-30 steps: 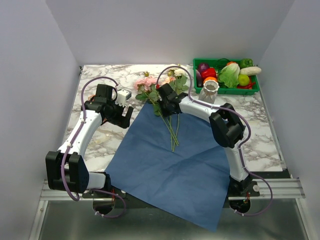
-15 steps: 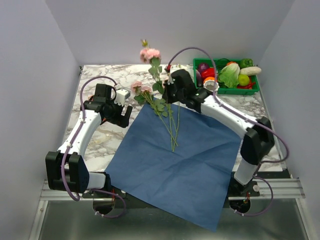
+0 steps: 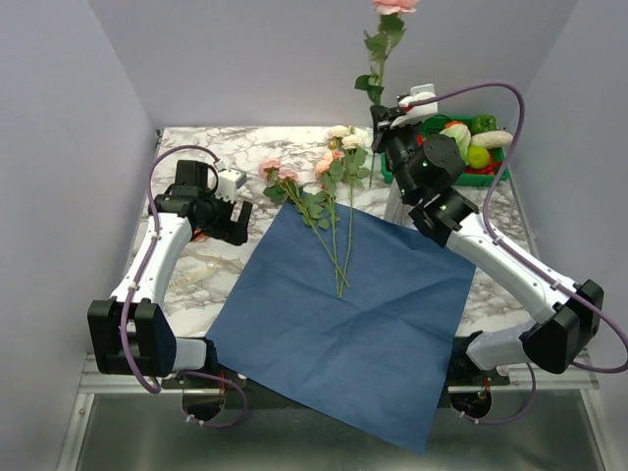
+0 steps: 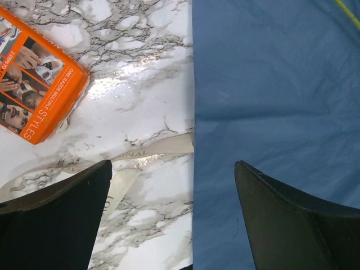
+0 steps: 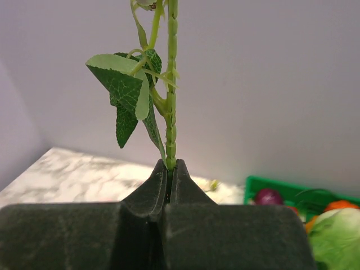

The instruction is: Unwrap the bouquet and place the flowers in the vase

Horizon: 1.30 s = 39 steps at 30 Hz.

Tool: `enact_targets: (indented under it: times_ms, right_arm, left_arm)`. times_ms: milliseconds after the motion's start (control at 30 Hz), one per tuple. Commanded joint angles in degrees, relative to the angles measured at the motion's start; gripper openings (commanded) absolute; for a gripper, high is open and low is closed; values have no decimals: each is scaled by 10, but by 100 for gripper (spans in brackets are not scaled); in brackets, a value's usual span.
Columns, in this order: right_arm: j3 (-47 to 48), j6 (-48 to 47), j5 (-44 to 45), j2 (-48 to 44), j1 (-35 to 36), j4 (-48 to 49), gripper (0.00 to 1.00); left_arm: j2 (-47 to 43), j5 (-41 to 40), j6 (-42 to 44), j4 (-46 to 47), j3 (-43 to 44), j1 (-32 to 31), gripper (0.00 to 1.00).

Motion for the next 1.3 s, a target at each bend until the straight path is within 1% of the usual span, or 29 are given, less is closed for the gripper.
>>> enact_targets:
  times_ms: [0,33,100,167,267,500,767,933,1133,1167,1200,1233,1267]
  right_arm:
    - [-31,-105,71,-15,-36,169,1]
    - [-36,-112,72,-18,-43,200,1]
    - [-50,-126,83,-20,-63,230,1]
    - [-59,-129,83,-24,-84,250,1]
    - [-62,-127,83,-28,-103,253,1]
    - [-106,-146,82,-26,-113,283,1]
    - [-205,-139,104,-24,-113,357,1]
    - [-241,-115,103,-32,-113,363,1]
    - [-267,-83,80,-50,-113,323,1]
    - [-270,-81,65,-53,-113,317,5]
    - [-275,-80,54,-62,-113,311,21]
    - [-287,-75,44,-68,-113,306,29]
    - [-293,-68,32,-75,-113,297,34]
  left_arm:
    - [-11,21,-1,-8,13,4,99]
    - [-11,21,1,-9,13,5,99]
    - [-14,21,4,-9,12,6,99]
    - [-15,22,6,-8,11,8,99]
    - [-15,25,9,-6,9,9,99]
    - [-8,32,10,-4,8,12,99]
    - [-10,32,16,-6,4,14,99]
    - [-15,30,20,-7,3,16,99]
    - [-13,32,20,-7,4,16,99]
    - [-13,32,19,-7,4,16,99]
    - [-14,33,19,-8,4,16,99]
    - [-14,33,19,-9,5,16,99]
    - [-15,34,20,-11,6,16,99]
